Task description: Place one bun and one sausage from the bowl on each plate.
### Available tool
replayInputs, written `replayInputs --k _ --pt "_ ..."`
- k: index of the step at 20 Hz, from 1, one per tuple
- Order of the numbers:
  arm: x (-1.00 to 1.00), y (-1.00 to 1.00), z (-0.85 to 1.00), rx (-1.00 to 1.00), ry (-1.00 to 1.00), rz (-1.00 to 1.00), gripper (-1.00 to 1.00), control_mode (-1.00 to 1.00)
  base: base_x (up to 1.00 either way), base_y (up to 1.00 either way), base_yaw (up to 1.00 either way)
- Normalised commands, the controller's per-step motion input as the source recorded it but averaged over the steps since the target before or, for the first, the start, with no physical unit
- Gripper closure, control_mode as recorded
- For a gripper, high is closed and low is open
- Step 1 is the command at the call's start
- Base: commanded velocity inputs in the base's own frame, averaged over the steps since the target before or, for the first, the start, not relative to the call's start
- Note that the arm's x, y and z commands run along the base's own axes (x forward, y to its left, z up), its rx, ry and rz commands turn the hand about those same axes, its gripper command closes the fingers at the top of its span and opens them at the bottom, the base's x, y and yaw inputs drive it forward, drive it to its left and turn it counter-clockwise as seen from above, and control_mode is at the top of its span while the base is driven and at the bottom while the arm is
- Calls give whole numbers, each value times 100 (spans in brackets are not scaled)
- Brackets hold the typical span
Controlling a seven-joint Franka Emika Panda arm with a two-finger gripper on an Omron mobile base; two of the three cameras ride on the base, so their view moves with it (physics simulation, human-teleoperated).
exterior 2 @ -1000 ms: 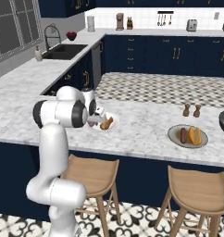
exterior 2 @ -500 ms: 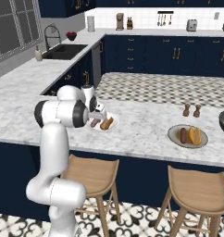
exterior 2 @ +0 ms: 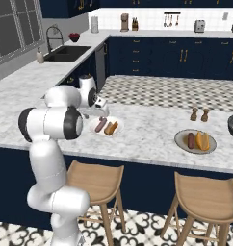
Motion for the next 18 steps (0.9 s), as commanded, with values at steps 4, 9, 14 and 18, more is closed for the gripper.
replayInputs --k 4,9,14,18 --pt "-100 -13 62 0 0 0 -100 -100 0 0 0" --pt "-100 -8 68 0 0 -1 -100 -100 0 0 0" --pt "-100 -3 68 0 3 0 -100 -100 0 0 0" --pt "-100 2 2 0 0 -3 -100 -100 0 0 0"
